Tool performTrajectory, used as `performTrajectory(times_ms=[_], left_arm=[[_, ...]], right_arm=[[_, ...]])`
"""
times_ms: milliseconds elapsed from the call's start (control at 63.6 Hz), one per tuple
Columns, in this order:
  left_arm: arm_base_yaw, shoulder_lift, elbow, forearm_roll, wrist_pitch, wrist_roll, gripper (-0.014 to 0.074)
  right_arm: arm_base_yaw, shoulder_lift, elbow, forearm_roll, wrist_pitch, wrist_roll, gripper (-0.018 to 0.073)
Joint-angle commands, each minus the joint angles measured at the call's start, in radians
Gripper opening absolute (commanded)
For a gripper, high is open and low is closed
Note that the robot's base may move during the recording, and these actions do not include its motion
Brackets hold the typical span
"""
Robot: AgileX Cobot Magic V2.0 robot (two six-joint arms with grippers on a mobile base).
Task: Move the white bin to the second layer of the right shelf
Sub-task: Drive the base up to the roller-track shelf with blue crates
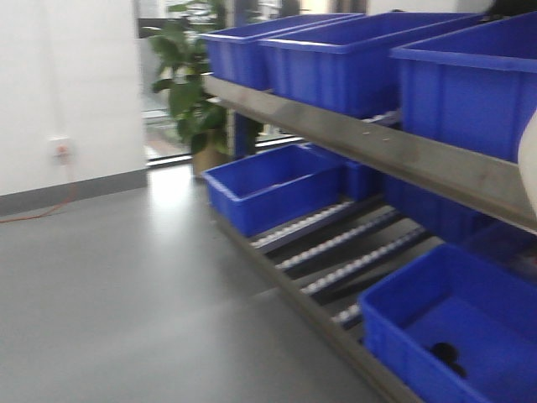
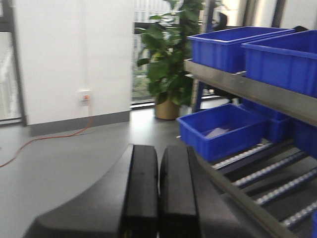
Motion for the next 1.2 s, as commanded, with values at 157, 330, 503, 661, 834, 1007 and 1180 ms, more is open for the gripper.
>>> performTrajectory(times_ms=[157,330,503,661,834,1007,1180], left_arm=[[0.001,-0.016,0.027,-0.005,-0.081,-0.005,0.0085],[0.001,-0.016,0.027,-0.005,-0.081,-0.005,0.0085],[0.001,-0.016,0.027,-0.005,-0.081,-0.005,0.0085],[0.001,-0.016,0.027,-0.005,-0.081,-0.005,0.0085],[0.001,-0.016,0.027,-0.005,-0.081,-0.005,0.0085],[0.001,-0.016,0.027,-0.005,-0.081,-0.005,0.0085],[0.001,-0.016,0.027,-0.005,-0.081,-0.005,0.0085]], right_arm=[[-0.004,0.000,-0.033,-0.003,-0.079,-0.003,0.0049],[-0.004,0.000,-0.033,-0.003,-0.079,-0.003,0.0049],[-0.004,0.000,-0.033,-0.003,-0.079,-0.003,0.0049],[-0.004,0.000,-0.033,-0.003,-0.079,-0.003,0.0049],[-0.004,0.000,-0.033,-0.003,-0.079,-0.003,0.0049],[-0.004,0.000,-0.033,-0.003,-0.079,-0.003,0.0049],[-0.004,0.000,-0.033,-0.003,-0.079,-0.003,0.0049]])
